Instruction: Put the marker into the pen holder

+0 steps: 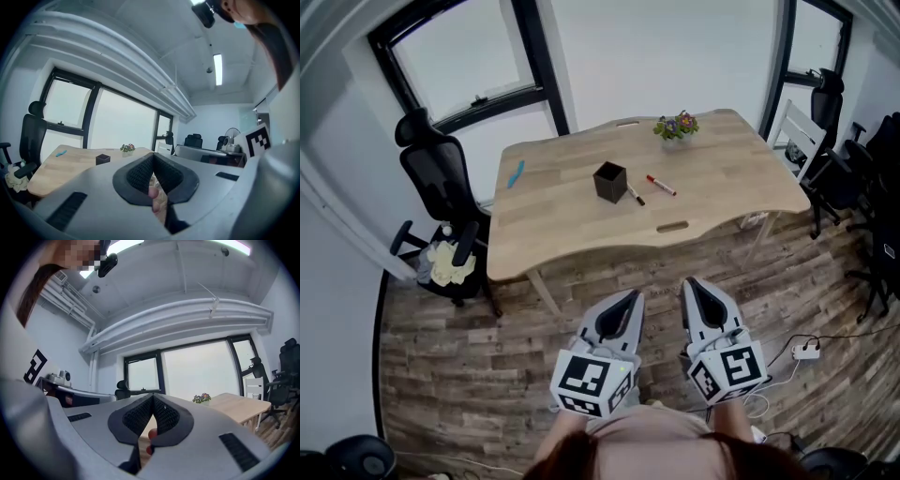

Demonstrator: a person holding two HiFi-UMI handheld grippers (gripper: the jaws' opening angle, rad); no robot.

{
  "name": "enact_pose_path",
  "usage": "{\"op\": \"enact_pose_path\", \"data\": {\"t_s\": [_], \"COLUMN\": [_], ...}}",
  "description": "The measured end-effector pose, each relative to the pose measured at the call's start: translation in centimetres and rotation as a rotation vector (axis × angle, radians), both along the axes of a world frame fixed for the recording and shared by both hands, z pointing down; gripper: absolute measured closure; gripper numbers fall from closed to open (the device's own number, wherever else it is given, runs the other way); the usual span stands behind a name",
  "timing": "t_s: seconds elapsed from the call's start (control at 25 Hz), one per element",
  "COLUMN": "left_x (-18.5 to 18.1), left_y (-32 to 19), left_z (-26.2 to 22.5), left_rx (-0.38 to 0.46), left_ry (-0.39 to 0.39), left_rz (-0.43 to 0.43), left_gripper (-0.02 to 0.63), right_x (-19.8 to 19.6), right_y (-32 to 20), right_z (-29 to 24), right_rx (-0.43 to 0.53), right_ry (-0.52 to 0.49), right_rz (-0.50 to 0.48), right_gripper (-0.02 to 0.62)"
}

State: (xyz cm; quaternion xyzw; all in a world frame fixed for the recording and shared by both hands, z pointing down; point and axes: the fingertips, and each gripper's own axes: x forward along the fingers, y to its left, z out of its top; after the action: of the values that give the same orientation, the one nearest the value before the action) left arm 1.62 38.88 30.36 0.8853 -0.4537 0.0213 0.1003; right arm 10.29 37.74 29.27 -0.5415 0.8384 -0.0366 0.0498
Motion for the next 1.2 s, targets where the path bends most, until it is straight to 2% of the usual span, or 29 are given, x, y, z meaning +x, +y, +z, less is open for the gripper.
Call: {"op": "enact_pose_path", "data": {"t_s": [0.52,0.8,1.2], "left_x": [-2.5,-4.6,-5.7], "left_y": [-5.1,-7.6,-9.2], "left_z": [1.2,1.5,1.7], "left_rx": [-0.014,-0.02,-0.015], "left_ry": [-0.008,0.024,0.046], "left_rz": [0.04,0.033,0.037], "left_gripper": [0.604,0.604,0.604], "right_x": [-2.2,-3.6,-4.5], "right_y": [-5.8,-8.1,-9.7], "right_z": [0.8,1.0,1.4], "right_rx": [-0.029,-0.036,-0.028], "right_ry": [0.05,0.128,0.137], "right_rz": [0.052,0.082,0.094], "right_gripper": [0.595,0.595,0.595]}}
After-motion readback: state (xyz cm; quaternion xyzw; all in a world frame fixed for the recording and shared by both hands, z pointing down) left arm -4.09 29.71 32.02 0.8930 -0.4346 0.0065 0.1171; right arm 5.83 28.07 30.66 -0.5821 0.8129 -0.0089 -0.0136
